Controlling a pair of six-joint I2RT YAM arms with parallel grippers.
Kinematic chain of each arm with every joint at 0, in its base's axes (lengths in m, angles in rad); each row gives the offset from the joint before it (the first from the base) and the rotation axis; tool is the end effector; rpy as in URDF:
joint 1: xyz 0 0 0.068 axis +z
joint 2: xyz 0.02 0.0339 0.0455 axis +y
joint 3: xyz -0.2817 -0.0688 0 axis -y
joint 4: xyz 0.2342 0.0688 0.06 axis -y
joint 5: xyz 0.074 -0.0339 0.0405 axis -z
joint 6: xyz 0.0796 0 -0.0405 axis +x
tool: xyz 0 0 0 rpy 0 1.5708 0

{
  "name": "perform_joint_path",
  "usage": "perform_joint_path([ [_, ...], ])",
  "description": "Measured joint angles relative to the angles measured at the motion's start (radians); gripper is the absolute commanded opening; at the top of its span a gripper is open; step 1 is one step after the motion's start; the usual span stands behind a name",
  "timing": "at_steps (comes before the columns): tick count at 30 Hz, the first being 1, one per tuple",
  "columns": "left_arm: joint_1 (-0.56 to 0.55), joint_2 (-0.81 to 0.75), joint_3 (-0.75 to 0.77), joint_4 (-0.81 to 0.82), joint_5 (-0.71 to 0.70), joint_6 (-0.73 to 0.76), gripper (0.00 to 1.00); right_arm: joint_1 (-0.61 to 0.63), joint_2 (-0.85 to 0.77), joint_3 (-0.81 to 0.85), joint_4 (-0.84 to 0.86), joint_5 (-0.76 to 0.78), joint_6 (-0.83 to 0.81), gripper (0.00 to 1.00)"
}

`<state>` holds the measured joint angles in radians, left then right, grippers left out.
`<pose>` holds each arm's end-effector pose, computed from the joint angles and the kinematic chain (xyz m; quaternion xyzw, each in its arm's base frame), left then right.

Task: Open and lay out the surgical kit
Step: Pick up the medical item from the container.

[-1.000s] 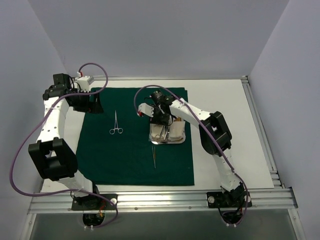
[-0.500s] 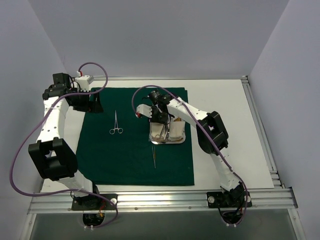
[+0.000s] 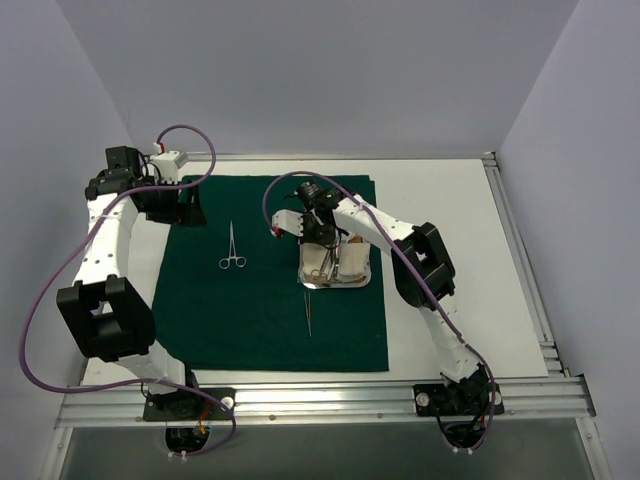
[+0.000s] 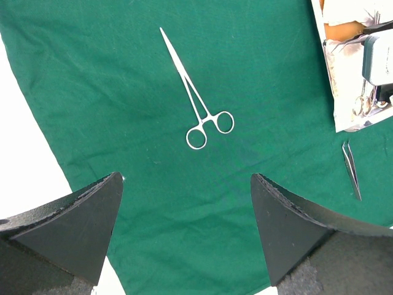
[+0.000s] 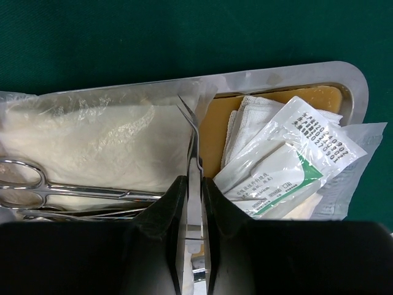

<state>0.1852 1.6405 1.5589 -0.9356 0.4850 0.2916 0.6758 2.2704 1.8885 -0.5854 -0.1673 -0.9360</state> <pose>0.3546 0.0287 0.3124 0.1152 0.9290 -0.1618 0.3123 0.4034 0.3404 0.1719 -0.7036 0.6409 0.0407 0.3040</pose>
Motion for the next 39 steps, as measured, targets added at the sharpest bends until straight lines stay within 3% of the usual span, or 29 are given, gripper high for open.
perform_joint_path([
  [21,0.001,0.0,0.0,-0.001,0.001,0.0,0.93,-0.015,-0.019,-0.001,0.21,0.108,0.06,0.0],
  [27,0.001,0.001,0.023,-0.016,0.023,0.004,0.86,-0.013,-0.133,-0.003,0.297,0.106,0.24,0.0],
  [29,0.001,0.001,0.035,-0.028,0.039,0.008,0.74,-0.013,-0.196,-0.016,0.349,0.098,0.32,0.0],
  [32,0.001,0.004,0.068,-0.082,0.096,0.049,0.65,-0.008,-0.311,-0.084,0.444,0.06,0.444,0.0],
  [36,0.0,0.012,0.144,-0.217,0.242,0.182,0.64,0.018,-0.447,-0.205,0.605,-0.021,0.593,0.0],
  [39,-0.008,0.0,0.181,-0.288,0.367,0.275,0.72,0.066,-0.512,-0.281,0.734,-0.087,0.686,0.0],
])
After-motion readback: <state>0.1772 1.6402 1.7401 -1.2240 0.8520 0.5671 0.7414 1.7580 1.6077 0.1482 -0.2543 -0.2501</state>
